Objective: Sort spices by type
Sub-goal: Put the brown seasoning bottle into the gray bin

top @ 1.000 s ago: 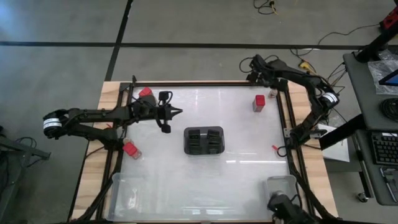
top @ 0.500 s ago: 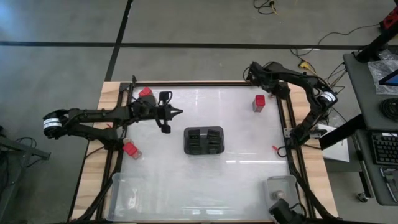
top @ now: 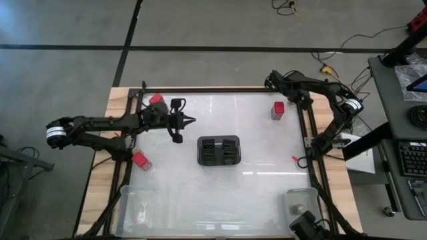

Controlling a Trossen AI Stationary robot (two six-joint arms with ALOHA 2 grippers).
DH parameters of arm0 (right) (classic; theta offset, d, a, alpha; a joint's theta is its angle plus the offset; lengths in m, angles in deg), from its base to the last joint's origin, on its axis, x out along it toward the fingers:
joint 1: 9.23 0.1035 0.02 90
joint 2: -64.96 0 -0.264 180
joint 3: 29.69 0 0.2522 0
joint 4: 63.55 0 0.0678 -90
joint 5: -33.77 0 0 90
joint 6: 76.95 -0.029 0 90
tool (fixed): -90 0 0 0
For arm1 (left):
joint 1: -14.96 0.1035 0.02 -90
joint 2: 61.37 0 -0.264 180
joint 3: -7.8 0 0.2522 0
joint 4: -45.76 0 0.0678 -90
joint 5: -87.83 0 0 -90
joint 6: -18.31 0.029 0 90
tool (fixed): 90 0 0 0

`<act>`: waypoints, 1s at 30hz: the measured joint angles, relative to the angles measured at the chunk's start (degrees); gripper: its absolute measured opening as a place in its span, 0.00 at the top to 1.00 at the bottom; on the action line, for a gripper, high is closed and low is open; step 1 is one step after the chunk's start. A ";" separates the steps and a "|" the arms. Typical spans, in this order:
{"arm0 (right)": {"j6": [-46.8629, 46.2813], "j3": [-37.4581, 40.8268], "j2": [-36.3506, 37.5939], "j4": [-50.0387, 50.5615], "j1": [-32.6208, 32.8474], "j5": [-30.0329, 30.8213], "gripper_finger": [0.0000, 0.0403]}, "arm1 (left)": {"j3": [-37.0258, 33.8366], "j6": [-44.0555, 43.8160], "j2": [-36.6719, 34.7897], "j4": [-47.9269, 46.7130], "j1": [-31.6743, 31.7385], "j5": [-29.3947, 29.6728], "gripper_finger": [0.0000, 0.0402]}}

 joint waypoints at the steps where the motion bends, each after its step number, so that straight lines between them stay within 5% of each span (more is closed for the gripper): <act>1: -0.13 0.00 0.05 0.00 0.00 0.16 0.97 | 0.00 0.00 0.00 0.04 0.00 0.00 1.00; 30: 3.41 1.55 0.25 -7.21 0.42 -3.93 0.97 | 0.00 0.13 0.00 -0.14 0.00 0.09 1.00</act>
